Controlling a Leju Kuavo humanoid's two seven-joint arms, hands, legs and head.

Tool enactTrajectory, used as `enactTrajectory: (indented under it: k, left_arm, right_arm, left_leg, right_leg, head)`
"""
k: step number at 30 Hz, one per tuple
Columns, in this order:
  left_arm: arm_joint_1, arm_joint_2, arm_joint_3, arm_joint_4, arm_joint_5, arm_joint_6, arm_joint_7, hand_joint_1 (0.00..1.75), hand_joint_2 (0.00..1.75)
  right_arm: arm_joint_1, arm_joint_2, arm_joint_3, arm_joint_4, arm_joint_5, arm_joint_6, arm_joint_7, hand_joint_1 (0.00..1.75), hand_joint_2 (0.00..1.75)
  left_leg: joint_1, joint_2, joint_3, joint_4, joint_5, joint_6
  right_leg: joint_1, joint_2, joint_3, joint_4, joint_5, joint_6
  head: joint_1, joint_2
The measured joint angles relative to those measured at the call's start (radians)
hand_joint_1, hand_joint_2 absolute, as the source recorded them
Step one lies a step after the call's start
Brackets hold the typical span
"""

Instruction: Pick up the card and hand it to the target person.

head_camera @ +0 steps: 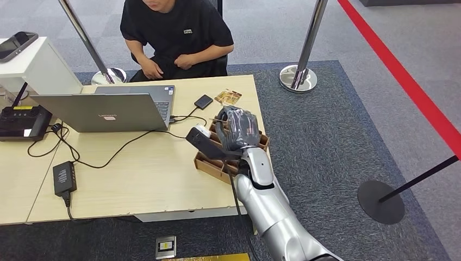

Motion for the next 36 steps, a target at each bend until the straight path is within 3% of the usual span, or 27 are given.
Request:
enactTrajectory:
  k: [14,36]
  left_arm:
    - [-0.001,0.0,0.0,0.0,-0.002,0.002,0.001,0.0,0.0]
    - [-0.003,-0.001,0.0,0.0,-0.01,0.003,0.02,0.0,0.0]
  right_arm:
    - [0.007,0.002,0.016,-0.088,-0.05,0.024,-0.023,1.26,1.75]
    - [-0.082,0.026,0.018,0.027,-0.057,0.011,-0.017,1.27,1.75]
  left_leg:
    - [0.0,0.0,0.0,0.0,0.0,0.0]
    - [0.0,0.0,0.0,0.0,0.0,0.0]
  right_leg:
    - [0.0,0.0,0.0,0.0,0.0,0.0]
    - [0.0,0.0,0.0,0.0,0.0,0.0]
  head:
    - [0.0,0.0]
    - [0.0,0.0]
